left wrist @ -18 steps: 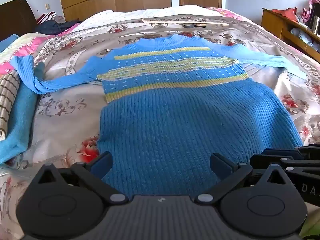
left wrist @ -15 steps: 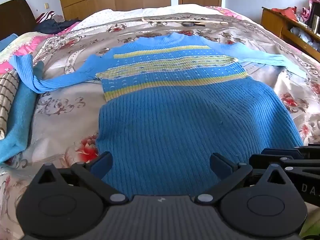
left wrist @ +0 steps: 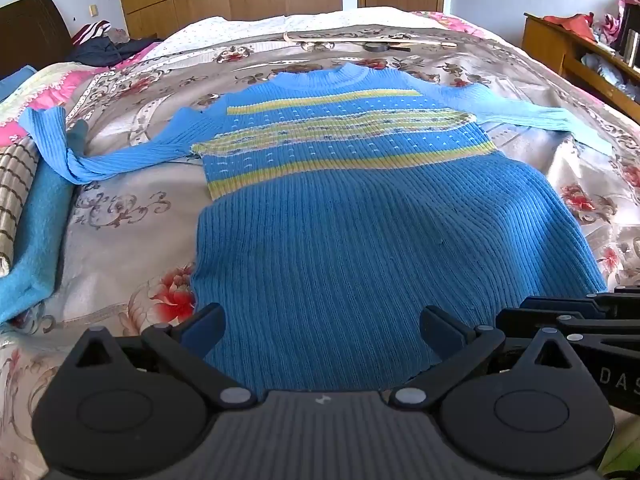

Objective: Fold small clothes

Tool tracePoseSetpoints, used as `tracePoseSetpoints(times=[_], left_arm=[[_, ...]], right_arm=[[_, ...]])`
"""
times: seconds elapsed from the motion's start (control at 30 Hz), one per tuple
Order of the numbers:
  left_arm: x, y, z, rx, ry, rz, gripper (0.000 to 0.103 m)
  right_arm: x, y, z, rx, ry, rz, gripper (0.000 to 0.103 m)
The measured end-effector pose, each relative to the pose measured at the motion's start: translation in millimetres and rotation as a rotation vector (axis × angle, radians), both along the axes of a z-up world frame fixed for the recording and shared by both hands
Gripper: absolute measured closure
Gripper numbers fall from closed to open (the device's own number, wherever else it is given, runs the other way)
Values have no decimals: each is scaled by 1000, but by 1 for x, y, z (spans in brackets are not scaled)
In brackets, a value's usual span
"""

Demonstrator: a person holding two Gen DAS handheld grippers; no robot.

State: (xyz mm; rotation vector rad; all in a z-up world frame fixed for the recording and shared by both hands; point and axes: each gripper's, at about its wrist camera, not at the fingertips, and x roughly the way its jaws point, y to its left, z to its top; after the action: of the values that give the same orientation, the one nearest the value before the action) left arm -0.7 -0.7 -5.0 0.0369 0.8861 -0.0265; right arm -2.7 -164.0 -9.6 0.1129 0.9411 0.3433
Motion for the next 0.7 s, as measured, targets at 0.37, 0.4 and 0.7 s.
tracePoseSetpoints(times=[0.37,0.4,0.7], left_arm=[[-1,1,-1,5,1,4,0],[-1,1,-1,7,0,4,0],[-1,1,-1,5,18,12,0]], right_arm=[[2,0,0,2,3,0,83],[3,0,1,3,3,-1,83],[0,5,-1,-1,9,5,83]])
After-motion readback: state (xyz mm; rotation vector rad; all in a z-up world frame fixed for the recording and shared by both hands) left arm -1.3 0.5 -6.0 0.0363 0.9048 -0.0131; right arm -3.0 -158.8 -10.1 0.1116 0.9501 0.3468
